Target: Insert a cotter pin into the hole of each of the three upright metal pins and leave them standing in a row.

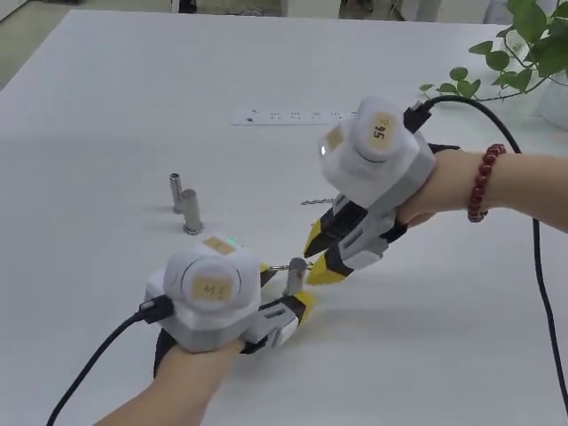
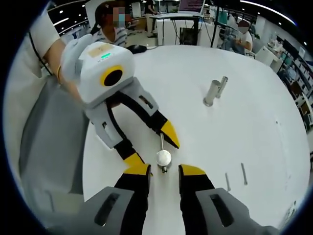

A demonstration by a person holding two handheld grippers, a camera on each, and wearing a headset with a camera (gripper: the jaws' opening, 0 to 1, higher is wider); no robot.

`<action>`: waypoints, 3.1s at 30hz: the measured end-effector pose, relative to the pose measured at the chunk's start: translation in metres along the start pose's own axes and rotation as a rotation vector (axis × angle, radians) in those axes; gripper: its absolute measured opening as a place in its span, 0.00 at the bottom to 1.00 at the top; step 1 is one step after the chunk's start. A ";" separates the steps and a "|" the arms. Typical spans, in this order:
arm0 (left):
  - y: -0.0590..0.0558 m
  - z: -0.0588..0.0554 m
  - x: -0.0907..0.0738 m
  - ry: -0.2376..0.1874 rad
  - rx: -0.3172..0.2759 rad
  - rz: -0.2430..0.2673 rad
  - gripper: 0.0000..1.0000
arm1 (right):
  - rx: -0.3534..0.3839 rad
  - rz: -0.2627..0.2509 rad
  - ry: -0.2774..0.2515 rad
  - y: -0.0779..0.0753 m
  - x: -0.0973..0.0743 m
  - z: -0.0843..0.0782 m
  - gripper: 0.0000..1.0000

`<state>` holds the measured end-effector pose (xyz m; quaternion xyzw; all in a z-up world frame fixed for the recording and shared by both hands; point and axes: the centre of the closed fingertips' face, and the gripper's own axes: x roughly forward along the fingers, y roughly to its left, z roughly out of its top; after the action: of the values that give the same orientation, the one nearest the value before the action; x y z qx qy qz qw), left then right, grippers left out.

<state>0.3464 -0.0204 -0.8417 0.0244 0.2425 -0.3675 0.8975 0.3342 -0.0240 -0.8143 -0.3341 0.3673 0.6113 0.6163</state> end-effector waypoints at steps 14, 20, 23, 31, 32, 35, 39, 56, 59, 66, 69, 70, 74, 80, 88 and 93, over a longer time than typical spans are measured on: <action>0.009 0.005 -0.015 -0.010 -0.017 0.022 0.55 | -0.021 -0.024 -0.059 -0.003 0.014 0.006 0.23; 0.007 0.009 -0.022 -0.021 -0.026 0.017 0.60 | -0.022 -0.039 -0.074 -0.006 0.017 0.005 0.19; 0.006 0.011 -0.024 -0.027 -0.025 0.014 0.62 | -0.022 -0.042 -0.082 -0.007 0.017 0.005 0.16; 0.003 0.012 -0.028 -0.043 -0.029 0.006 0.65 | -0.008 -0.051 -0.103 -0.007 0.017 0.005 0.15; 0.002 0.012 -0.029 -0.045 -0.029 0.005 0.66 | -0.003 -0.051 -0.104 -0.007 0.016 0.005 0.15; 0.002 0.013 -0.031 -0.056 -0.038 0.005 0.67 | -0.003 -0.048 -0.108 -0.007 0.016 0.005 0.14; 0.001 0.014 -0.034 -0.061 -0.030 -0.004 0.68 | 0.004 -0.048 -0.107 -0.007 0.016 0.005 0.14; -0.002 0.014 -0.056 -0.076 0.016 -0.037 0.69 | 0.024 -0.059 -0.110 -0.009 0.010 0.002 0.14; -0.005 0.014 -0.063 -0.076 0.010 -0.051 0.69 | 0.028 -0.065 -0.106 -0.010 0.007 0.001 0.14; -0.003 0.015 -0.074 -0.088 0.014 -0.053 0.69 | 0.029 -0.077 -0.082 -0.017 0.000 -0.008 0.14; 0.001 0.015 -0.078 -0.091 0.013 -0.045 0.69 | 0.039 -0.083 -0.078 -0.023 -0.003 -0.013 0.14; 0.002 0.014 -0.079 -0.090 0.015 -0.044 0.69 | 0.038 -0.083 -0.077 -0.024 -0.005 -0.013 0.14; 0.006 0.014 -0.083 -0.093 0.019 -0.038 0.69 | 0.044 -0.087 -0.074 -0.031 -0.010 -0.018 0.14; 0.008 0.013 -0.087 -0.089 0.034 -0.034 0.69 | 0.051 -0.093 -0.069 -0.039 -0.014 -0.026 0.14; 0.011 0.013 -0.093 -0.094 0.040 -0.022 0.70 | 0.066 -0.102 -0.056 -0.048 -0.019 -0.041 0.14; 0.014 0.013 -0.097 -0.094 0.040 -0.016 0.70 | 0.070 -0.105 -0.048 -0.051 -0.023 -0.049 0.14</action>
<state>0.3021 0.0496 -0.7887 0.0231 0.1929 -0.3801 0.9043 0.3839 -0.0789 -0.8214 -0.3162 0.3556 0.5728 0.6675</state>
